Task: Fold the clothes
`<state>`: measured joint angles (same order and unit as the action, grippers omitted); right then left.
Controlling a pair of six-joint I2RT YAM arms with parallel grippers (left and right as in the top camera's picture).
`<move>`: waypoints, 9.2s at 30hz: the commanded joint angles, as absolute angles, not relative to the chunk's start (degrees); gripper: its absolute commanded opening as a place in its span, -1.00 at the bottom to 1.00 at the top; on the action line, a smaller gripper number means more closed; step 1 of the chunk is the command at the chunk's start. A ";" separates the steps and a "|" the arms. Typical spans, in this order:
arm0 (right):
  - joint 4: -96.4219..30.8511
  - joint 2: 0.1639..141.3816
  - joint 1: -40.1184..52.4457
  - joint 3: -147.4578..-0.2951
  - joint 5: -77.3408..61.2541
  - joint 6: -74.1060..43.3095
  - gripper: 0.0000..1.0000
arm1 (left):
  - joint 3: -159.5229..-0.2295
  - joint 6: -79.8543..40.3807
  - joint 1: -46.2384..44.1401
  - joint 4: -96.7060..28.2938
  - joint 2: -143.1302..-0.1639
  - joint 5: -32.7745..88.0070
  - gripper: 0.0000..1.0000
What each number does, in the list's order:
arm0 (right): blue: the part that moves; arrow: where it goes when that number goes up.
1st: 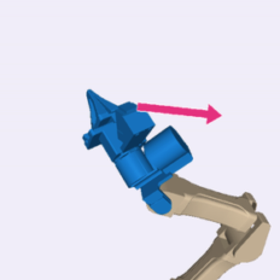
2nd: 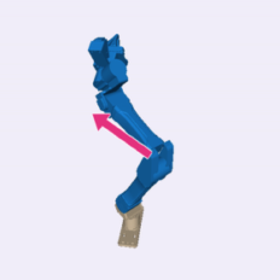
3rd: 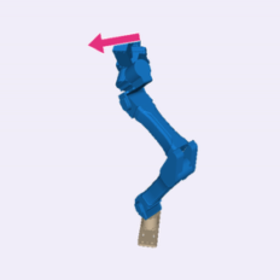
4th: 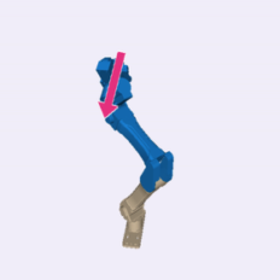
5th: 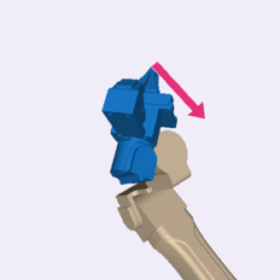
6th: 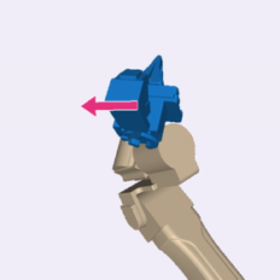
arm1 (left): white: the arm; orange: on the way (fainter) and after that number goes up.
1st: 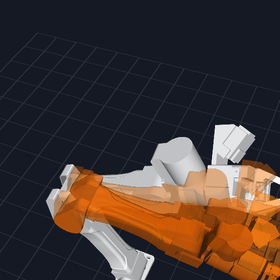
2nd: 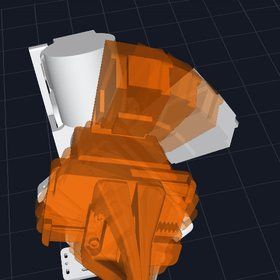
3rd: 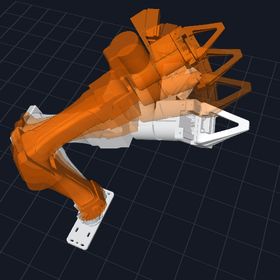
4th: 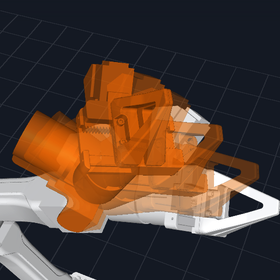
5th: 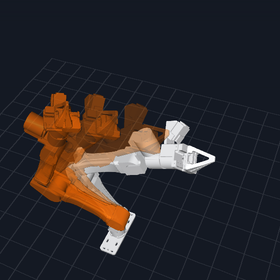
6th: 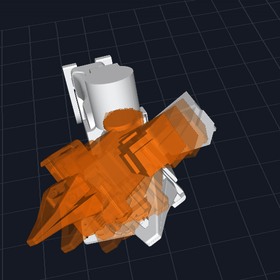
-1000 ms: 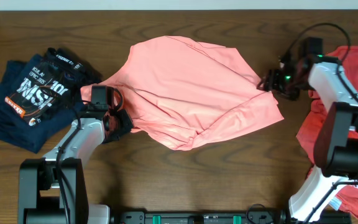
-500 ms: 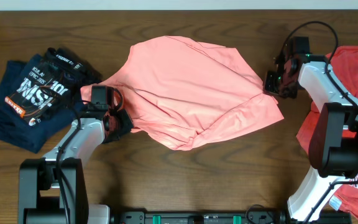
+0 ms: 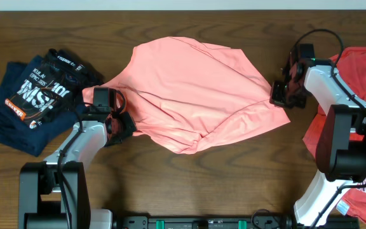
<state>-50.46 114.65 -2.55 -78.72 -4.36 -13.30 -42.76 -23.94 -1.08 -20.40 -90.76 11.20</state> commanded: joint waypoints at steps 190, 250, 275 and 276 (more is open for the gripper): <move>-32.34 109.32 -14.72 -75.92 -8.84 -7.64 -0.80 | -60.95 -13.06 -8.05 -41.89 -99.48 12.29 -0.89; -53.65 101.12 -15.31 -70.59 -14.87 -4.80 -0.46 | -60.12 -12.56 -2.96 -35.48 -85.52 7.42 0.18; -52.27 95.04 -12.69 -76.14 -18.87 -1.37 0.29 | -74.72 -7.27 -5.74 -5.87 -118.72 23.81 0.23; -52.16 95.04 -12.23 -76.14 -17.69 -1.39 0.29 | -74.72 -7.25 -6.13 -5.85 -119.24 23.79 0.16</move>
